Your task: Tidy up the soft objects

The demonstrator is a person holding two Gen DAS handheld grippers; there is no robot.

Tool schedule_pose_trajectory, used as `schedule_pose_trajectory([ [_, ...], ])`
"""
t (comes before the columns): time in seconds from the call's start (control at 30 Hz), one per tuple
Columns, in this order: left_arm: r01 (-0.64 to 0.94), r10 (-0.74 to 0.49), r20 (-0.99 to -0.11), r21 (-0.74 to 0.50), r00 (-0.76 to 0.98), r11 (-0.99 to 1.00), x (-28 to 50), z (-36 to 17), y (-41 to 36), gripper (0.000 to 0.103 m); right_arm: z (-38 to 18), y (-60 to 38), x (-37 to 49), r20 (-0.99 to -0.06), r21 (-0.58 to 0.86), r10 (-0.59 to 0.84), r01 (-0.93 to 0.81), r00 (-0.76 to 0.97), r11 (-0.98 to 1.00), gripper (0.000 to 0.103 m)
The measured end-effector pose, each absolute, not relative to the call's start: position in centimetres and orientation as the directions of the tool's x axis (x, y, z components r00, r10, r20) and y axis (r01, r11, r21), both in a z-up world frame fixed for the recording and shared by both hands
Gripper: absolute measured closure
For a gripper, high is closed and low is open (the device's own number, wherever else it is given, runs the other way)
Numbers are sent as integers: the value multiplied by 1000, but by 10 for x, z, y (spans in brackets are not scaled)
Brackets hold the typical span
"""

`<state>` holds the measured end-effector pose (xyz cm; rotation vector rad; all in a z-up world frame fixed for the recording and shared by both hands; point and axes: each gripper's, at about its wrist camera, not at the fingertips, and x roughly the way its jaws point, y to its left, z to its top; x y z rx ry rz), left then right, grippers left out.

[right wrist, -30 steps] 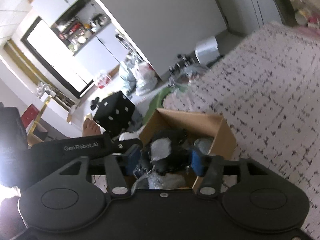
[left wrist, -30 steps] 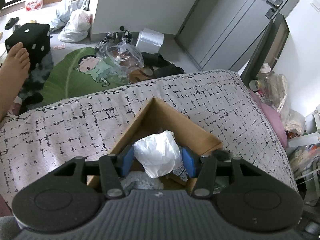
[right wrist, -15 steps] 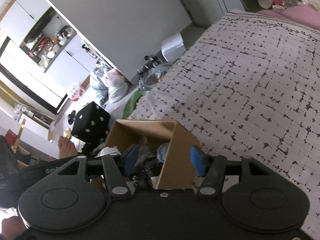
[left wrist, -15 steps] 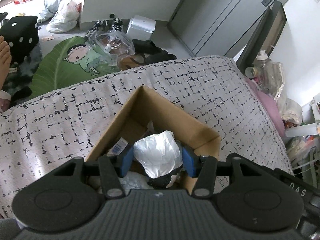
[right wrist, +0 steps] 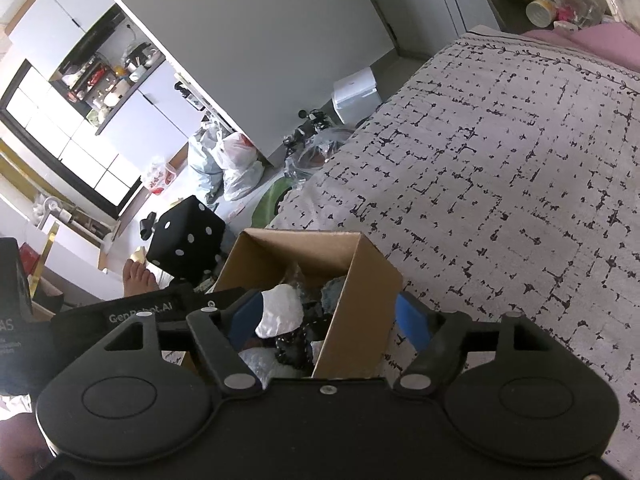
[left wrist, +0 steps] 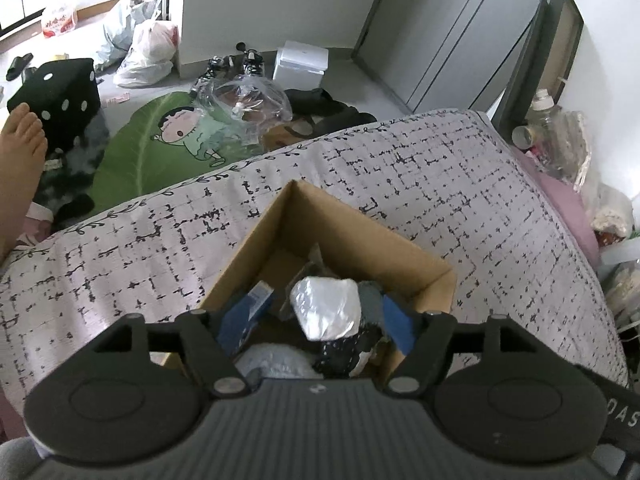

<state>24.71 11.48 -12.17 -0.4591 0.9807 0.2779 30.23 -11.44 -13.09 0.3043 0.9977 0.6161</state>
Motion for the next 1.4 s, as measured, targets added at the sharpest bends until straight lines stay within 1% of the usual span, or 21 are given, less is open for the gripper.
schedule_pose_trajectory([
  [0.1, -420, 24, -848, -238, 529, 876, 242, -118, 111, 30, -128, -121, 296, -681, 504, 609, -342, 407, 793, 24],
  [0.2, -422, 29, -851, -231, 525, 877, 236, -113, 106, 30, -125, -132, 288, -680, 505, 602, -328, 417, 798, 23],
  [0.37, -396, 30, -847, -217, 530, 892, 226, -103, 91, 30, -116, -152, 273, -673, 487, 586, -327, 451, 810, 18],
  [0.53, -373, 26, -840, -212, 541, 903, 214, -92, 72, 29, -108, -171, 259, -674, 450, 549, -315, 493, 835, 10],
  [0.63, -361, 32, -834, -203, 550, 910, 206, -84, 62, 23, -103, -178, 253, -681, 429, 524, -300, 512, 852, 9],
  [0.73, -346, 24, -831, -206, 557, 915, 200, -76, 54, 16, -96, -188, 249, -676, 417, 492, -266, 548, 869, 5],
  [0.83, -328, -11, -838, -226, 546, 917, 194, -71, 47, 14, -87, -194, 240, -665, 392, 463, -253, 586, 884, 0],
  [0.9, -318, -2, -832, -213, 554, 924, 189, -64, 41, 12, -83, -199, 233, -651, 400, 471, -257, 596, 880, 0],
  [0.93, -315, 1, -829, -212, 560, 925, 186, -61, 40, 8, -82, -201, 231, -652, 401, 472, -259, 593, 879, 0],
  [1.1, -305, 9, -816, -205, 578, 930, 171, -47, 35, 5, -70, -216, 217, -645, 404, 449, -222, 619, 887, 0],
  [1.17, -299, 10, -808, -206, 589, 932, 163, -41, 34, 1, -65, -222, 209, -636, 413, 443, -205, 632, 887, 0],
  [1.4, -288, 22, -784, -201, 620, 936, 139, -26, 34, 1, -55, -233, 180, -623, 405, 423, -190, 658, 894, 0],
])
